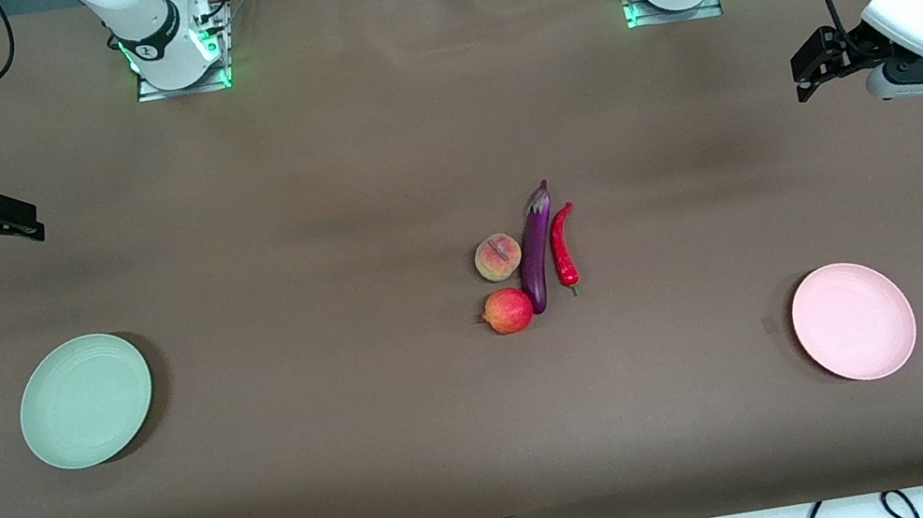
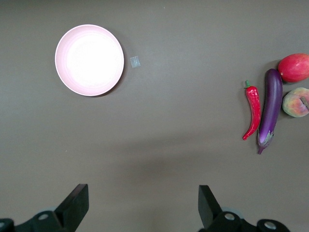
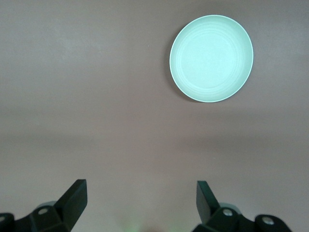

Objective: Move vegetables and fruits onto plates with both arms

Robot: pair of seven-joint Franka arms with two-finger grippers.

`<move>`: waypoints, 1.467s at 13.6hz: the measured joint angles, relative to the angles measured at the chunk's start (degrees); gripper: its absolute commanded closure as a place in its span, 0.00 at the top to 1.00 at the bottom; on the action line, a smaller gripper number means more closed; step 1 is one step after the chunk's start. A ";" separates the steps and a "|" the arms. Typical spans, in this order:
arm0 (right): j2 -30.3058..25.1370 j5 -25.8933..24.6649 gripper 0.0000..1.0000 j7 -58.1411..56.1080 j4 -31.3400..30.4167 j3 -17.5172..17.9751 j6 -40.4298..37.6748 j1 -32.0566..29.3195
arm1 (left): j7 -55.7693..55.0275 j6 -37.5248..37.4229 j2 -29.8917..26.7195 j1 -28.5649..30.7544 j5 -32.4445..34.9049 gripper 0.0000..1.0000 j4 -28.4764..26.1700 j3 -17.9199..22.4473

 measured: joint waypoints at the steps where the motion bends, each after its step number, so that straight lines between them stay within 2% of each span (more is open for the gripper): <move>1: 0.00 0.00 1.00 0.00 0.00 0.00 0.00 -0.06 | 0.00 0.00 0.00 0.00 0.00 1.00 0.00 0.00; 16: 0.23 0.04 1.00 0.28 0.00 0.02 0.51 -0.25 | 0.00 0.00 0.11 0.02 0.00 1.00 0.00 0.00; 20: 3.38 0.36 1.00 0.28 -0.01 0.18 0.73 -0.25 | 0.00 0.00 0.94 0.06 0.00 1.00 0.00 0.03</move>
